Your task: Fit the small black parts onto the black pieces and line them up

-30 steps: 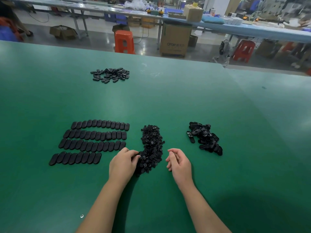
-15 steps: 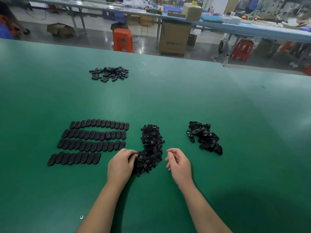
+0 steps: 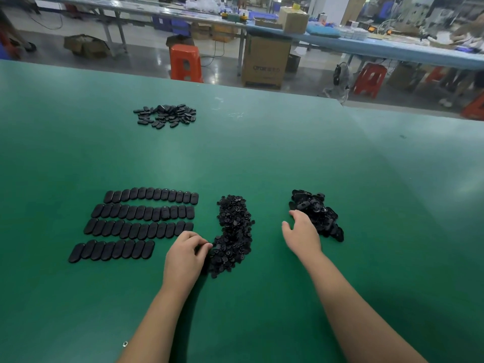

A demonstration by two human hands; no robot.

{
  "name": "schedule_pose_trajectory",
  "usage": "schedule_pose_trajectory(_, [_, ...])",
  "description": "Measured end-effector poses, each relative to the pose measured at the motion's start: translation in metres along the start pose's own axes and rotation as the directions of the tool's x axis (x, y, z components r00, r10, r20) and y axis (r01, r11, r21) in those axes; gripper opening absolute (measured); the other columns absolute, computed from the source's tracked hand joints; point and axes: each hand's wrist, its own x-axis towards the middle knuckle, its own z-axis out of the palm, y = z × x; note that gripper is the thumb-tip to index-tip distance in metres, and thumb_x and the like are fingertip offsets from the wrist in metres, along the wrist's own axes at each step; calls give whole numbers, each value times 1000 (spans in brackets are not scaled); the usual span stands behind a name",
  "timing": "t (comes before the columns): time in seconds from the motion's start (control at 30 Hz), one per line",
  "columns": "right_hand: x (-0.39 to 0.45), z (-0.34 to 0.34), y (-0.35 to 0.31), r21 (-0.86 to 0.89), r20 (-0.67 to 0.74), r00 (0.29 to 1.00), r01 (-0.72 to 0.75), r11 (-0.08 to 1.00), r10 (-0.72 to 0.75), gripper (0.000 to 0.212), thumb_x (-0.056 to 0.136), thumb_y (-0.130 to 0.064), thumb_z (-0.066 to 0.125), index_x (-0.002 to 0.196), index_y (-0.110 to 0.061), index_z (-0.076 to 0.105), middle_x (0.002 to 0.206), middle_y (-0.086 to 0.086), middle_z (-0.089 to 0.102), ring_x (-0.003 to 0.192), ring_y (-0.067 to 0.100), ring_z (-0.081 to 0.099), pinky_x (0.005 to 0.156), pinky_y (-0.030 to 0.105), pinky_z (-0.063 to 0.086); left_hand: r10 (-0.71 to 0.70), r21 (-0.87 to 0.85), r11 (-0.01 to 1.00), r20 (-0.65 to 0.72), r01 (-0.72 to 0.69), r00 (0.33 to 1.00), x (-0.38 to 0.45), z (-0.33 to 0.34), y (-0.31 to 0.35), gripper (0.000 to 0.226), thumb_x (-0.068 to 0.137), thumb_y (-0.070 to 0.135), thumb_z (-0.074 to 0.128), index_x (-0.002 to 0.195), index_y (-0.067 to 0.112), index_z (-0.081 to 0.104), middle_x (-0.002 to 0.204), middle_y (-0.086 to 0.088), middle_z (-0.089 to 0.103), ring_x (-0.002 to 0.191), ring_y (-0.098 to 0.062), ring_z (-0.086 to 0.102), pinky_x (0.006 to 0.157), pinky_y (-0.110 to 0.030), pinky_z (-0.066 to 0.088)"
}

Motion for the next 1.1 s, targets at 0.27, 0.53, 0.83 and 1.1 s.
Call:
schedule_pose_trajectory(0.27, [-3, -1, 6, -147, -48, 997, 58, 987, -66, 28, 102, -29, 52, 126, -19, 61, 119, -4, 63, 83, 15, 59, 65, 29, 45, 16, 47, 999, 19, -16, 1000, 0, 0, 1, 11, 91, 29, 72, 84, 22, 70, 89, 17, 56, 70, -1, 56, 61, -25, 49])
schedule_pose_trajectory(0.53, [-3, 2, 14, -219, -16, 1000, 3, 976, -7, 41, 102, -35, 57, 139, -18, 56, 133, 2, 48, 80, 16, 56, 66, 28, 42, -9, -54, 999, 14, 10, 1000, -2, -3, 2, 13, 96, 29, 65, 84, 33, 60, 66, 13, 62, 58, -5, 56, 55, -31, 50])
schedule_pose_trajectory(0.83, [-3, 1, 8, -138, -15, 1000, 5, 990, -7, 11, 98, -27, 62, 107, -24, 68, 91, -7, 55, 67, 12, 54, 57, 27, 40, -23, -88, 996, 24, 25, 999, -1, -3, 2, 11, 95, 18, 67, 103, 23, 72, 91, 15, 71, 81, -2, 64, 76, -30, 56])
schedule_pose_trajectory(1.1, [-24, 5, -6, 513, 6, 1000, -4, 858, 1, 24, 99, -10, 52, 95, -25, 69, 73, -2, 72, 60, 8, 63, 54, 25, 52, -37, -90, 995, 1, 37, 999, -2, -5, 3, 13, 95, 18, 67, 104, 23, 75, 85, 16, 72, 69, -3, 65, 67, -32, 58])
